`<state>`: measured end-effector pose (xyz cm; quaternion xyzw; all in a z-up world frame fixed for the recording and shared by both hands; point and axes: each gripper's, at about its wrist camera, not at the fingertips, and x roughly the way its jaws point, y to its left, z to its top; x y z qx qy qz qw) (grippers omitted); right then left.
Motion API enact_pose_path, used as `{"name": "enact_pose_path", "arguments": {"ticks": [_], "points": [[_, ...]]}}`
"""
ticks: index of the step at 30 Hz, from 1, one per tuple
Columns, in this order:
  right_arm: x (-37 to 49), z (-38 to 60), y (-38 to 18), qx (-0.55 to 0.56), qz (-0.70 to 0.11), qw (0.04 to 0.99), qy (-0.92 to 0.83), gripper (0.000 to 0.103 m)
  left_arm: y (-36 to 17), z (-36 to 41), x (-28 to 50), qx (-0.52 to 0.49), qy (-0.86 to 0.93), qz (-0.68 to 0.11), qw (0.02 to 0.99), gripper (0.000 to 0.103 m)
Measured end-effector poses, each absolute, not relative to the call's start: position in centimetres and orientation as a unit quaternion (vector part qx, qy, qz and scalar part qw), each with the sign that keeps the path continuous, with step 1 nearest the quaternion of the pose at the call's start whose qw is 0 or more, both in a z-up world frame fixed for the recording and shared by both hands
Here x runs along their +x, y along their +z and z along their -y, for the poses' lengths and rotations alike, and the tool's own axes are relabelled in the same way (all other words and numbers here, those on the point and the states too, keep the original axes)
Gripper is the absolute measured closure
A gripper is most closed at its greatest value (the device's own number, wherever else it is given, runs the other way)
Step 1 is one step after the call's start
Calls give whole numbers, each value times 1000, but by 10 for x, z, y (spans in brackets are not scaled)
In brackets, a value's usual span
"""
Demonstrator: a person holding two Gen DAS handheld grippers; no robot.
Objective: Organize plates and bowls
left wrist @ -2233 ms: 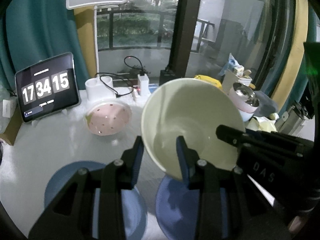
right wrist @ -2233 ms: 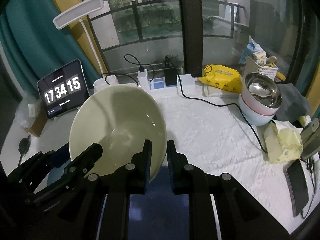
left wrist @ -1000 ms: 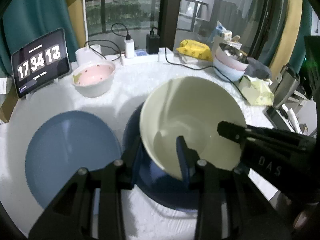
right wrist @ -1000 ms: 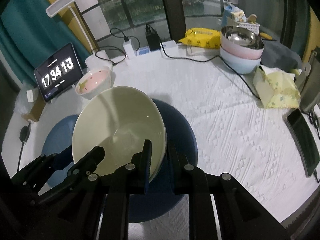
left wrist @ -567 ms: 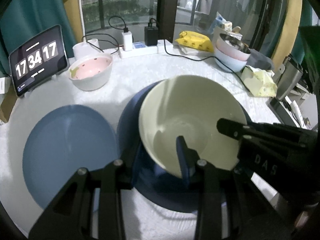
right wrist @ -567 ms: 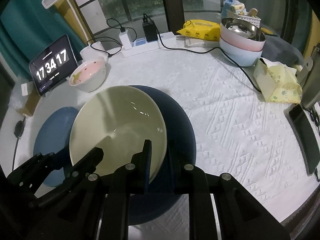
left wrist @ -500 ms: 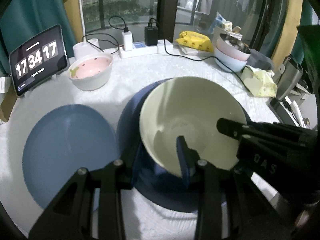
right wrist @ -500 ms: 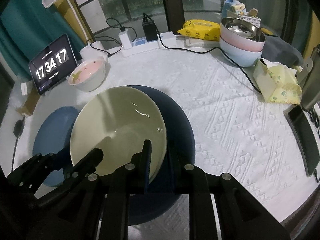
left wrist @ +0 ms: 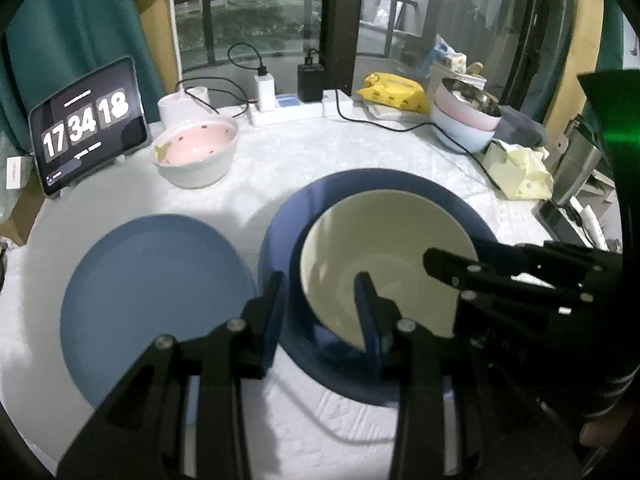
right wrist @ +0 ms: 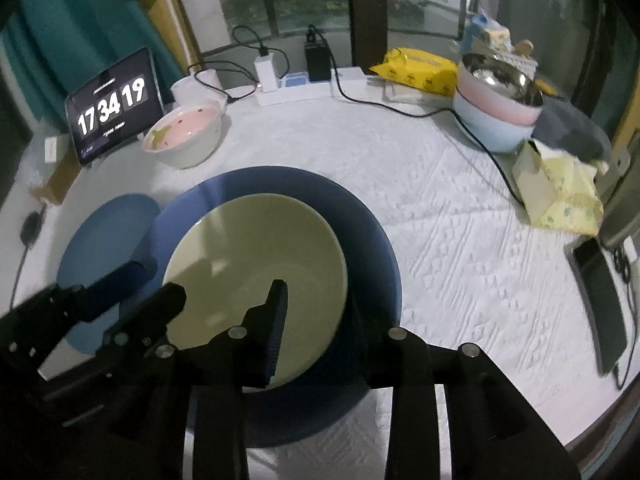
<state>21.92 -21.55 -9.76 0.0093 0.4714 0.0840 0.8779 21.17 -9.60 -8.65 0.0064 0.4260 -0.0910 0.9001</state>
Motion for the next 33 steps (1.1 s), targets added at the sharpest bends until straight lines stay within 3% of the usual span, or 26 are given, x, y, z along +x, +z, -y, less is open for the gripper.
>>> {"name": "enact_pose_path", "arguments": {"ticks": [33], "points": [[230,186,-47,3,-426,899,101,64,-54,41,222,-36,-67,-382,921,67]]}}
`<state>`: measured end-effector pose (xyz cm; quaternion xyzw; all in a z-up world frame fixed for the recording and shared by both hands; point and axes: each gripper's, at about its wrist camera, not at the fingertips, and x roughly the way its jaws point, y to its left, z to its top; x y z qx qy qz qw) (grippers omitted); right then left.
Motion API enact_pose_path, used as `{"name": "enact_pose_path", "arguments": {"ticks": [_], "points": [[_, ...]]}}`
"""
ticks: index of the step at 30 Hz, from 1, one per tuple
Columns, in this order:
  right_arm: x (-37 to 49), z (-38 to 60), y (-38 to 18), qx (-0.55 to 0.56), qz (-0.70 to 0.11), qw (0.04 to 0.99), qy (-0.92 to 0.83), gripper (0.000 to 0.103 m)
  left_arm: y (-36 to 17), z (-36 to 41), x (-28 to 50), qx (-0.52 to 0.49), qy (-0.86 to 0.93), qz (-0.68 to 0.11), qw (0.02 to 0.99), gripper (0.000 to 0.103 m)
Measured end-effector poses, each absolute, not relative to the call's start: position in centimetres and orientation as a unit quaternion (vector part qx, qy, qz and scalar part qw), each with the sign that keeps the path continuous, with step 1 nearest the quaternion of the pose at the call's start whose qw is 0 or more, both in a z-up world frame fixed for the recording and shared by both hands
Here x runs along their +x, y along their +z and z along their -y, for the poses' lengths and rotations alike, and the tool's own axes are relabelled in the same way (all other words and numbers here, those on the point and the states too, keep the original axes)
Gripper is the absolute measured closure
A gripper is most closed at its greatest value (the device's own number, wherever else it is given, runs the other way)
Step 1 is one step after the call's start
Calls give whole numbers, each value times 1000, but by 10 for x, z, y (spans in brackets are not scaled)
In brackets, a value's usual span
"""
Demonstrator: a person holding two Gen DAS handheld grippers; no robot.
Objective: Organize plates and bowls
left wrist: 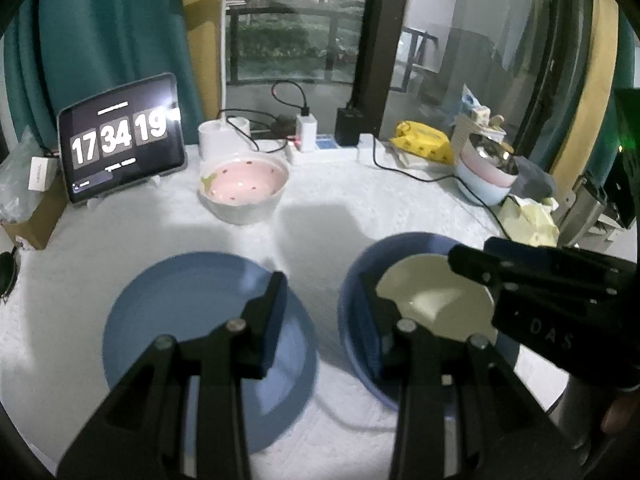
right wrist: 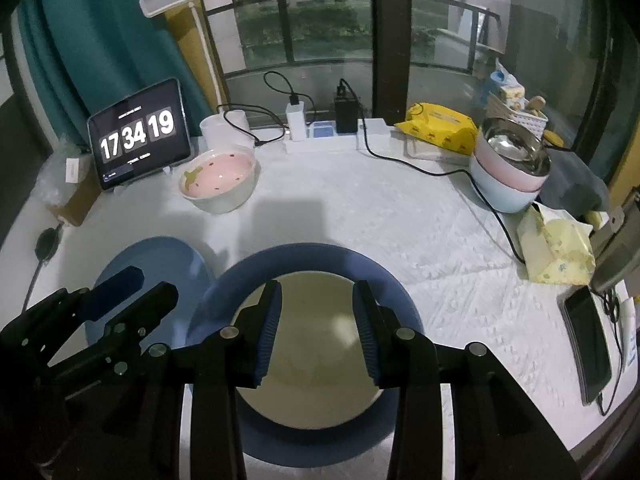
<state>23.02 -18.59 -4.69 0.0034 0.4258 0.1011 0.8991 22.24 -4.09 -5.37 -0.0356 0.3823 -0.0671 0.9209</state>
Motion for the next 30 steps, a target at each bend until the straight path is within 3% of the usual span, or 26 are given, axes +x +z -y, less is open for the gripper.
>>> {"name": "enact_pose_path", "arguments": {"ticks": [30], "points": [[279,110,-45,-36,-434,890,131,64,-50,-39,263,-64,-28,-364,929,66]]}}
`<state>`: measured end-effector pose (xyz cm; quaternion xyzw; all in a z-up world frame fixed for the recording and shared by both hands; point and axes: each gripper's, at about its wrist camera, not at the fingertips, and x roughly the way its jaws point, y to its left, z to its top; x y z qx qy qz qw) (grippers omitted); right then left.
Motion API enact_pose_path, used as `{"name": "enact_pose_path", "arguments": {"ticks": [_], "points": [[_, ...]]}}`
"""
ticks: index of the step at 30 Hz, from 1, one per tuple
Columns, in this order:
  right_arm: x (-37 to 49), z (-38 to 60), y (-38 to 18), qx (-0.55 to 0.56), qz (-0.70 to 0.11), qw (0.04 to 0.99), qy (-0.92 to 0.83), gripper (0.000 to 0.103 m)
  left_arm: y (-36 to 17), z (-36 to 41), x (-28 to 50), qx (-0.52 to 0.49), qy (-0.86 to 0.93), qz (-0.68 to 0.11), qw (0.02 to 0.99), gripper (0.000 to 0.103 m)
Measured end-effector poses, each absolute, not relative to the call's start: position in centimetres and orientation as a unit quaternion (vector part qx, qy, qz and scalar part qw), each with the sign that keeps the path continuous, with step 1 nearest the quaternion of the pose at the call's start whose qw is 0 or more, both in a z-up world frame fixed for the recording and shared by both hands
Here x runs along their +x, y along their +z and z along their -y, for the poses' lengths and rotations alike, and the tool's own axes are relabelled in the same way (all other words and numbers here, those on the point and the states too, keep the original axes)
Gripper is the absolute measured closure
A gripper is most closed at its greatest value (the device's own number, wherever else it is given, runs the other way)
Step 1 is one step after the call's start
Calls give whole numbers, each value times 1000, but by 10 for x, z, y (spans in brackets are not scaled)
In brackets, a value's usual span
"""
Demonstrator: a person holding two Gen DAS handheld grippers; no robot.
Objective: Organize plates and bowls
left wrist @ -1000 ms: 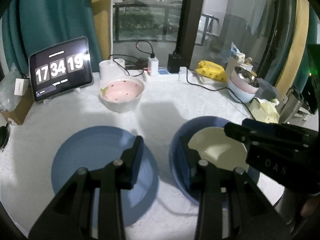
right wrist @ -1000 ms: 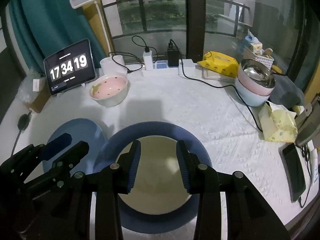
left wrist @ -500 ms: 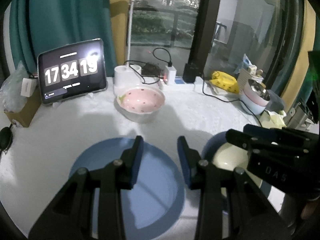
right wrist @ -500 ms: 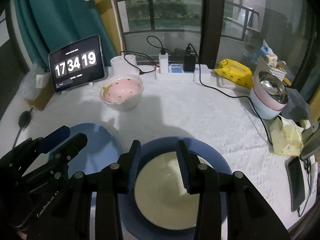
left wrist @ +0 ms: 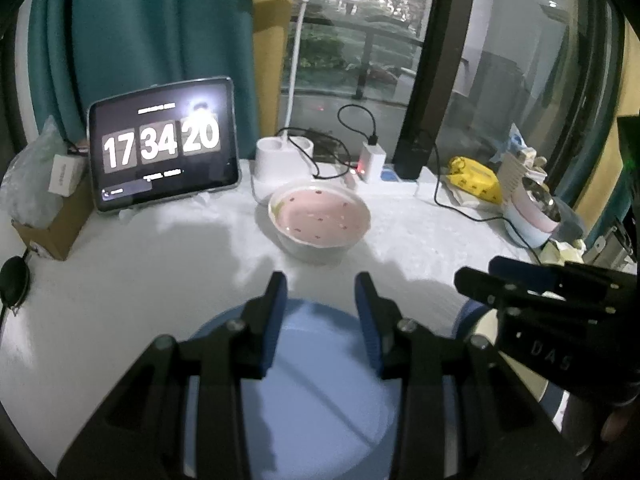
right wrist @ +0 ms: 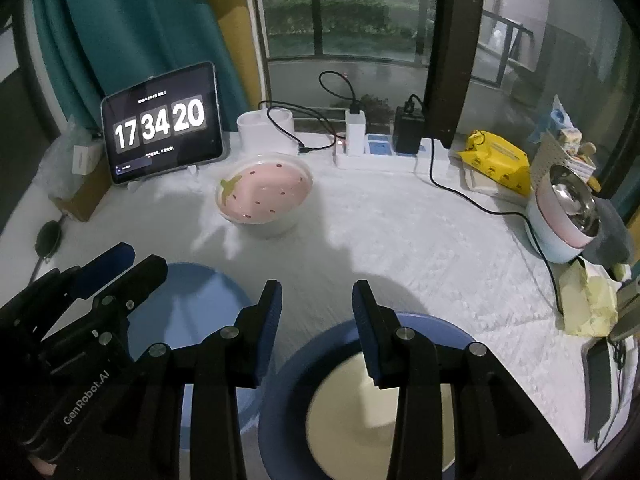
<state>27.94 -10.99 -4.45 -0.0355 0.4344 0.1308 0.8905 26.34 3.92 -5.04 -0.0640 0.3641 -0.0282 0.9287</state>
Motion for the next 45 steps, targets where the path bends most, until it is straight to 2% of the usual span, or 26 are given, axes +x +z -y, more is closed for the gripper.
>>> {"name": "enact_pose_path", "arguments": {"ticks": [6,10,27,45], "points": [[291,100,-48,-40,-439,887,135,64,-53,-46,273,-64,-26,-365,929,66],[299,95,-51,-42,-443,885,138,64,-53,-53,281,-68,-27,-362,929,57],[360,73,-62,-22,-461,875,144,64,-63,-83,343,-76,-36,-383,920,56],[430,68,-116,53,-531,837,122,65,-130,-84,415,-89,-33,-465,880,56]]}}
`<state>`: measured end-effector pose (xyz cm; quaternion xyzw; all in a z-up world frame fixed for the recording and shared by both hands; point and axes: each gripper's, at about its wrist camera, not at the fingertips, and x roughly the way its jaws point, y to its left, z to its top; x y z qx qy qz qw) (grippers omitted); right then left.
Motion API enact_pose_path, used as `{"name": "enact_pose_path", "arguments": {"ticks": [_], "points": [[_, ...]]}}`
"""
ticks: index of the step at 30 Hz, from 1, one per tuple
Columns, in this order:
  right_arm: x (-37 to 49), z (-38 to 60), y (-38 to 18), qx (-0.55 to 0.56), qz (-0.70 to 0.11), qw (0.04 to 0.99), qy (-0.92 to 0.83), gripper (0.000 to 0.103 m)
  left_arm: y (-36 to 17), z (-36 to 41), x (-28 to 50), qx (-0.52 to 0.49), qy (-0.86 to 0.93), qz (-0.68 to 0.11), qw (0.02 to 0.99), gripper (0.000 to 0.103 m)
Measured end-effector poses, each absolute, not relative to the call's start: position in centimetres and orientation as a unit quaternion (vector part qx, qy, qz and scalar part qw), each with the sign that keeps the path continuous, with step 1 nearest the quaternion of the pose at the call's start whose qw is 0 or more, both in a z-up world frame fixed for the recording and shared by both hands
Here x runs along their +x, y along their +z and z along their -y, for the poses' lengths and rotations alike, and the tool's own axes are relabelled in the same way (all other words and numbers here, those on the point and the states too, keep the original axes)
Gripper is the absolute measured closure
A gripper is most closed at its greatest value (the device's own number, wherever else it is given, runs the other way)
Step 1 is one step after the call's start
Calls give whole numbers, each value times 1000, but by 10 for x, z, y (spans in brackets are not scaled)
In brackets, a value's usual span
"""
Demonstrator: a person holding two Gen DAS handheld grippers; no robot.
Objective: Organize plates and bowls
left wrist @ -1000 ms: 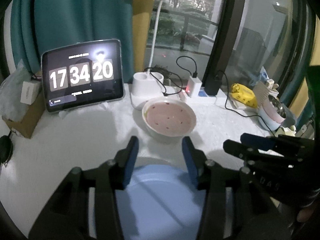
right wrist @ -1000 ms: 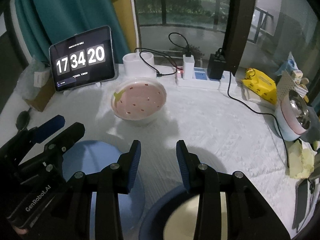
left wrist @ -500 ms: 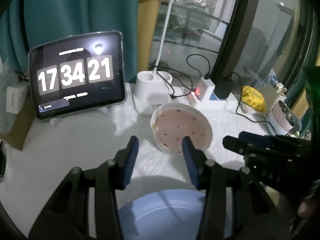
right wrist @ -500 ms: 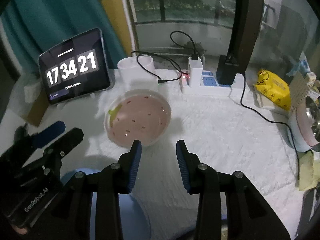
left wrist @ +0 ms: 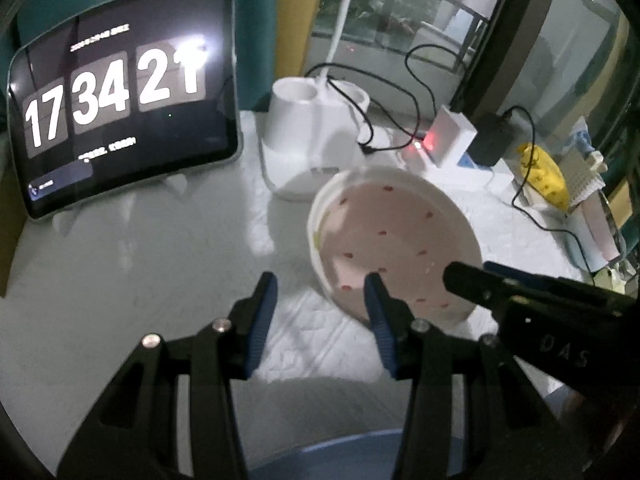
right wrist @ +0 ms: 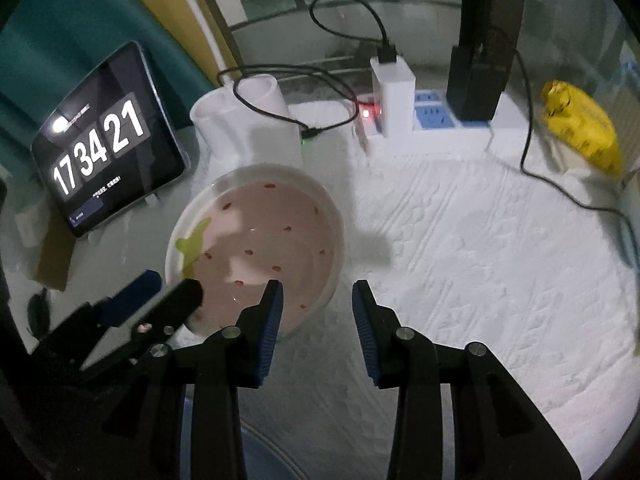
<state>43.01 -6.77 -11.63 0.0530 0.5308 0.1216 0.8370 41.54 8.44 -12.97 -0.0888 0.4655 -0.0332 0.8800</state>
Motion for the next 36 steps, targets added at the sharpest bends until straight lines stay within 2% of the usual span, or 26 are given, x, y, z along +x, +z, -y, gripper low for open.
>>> {"name": "enact_pose_path", "arguments": {"ticks": [4,9,12,15,16,25,36], "points": [[440,70,-128,73,-554,820,123,67,-133,-85,419,-91,-39,-468,878,56],[443,68,-136,90,-568,807,133,79,-135,-84,421,-85,-47,-465,880,56],[441,65,-134,79,-563,813,127,82,-137,-83,421,-82,-49,-460,883,58],[438,61,-132,68,-555,819,127,84,-140,-79,422,-76,-62,-462,882,71],[437,60,-131,61,-552,822,125,86,-140,-77,421,-69,-58,-460,883,72],[424,55,-117,28,-519,845,121,87,-131,-76,411,-62,-57,-440,894,74],[404,62,-96,39,-502,854,132,87,-107,-71,389,-64,-54,-422,903,74]]}}
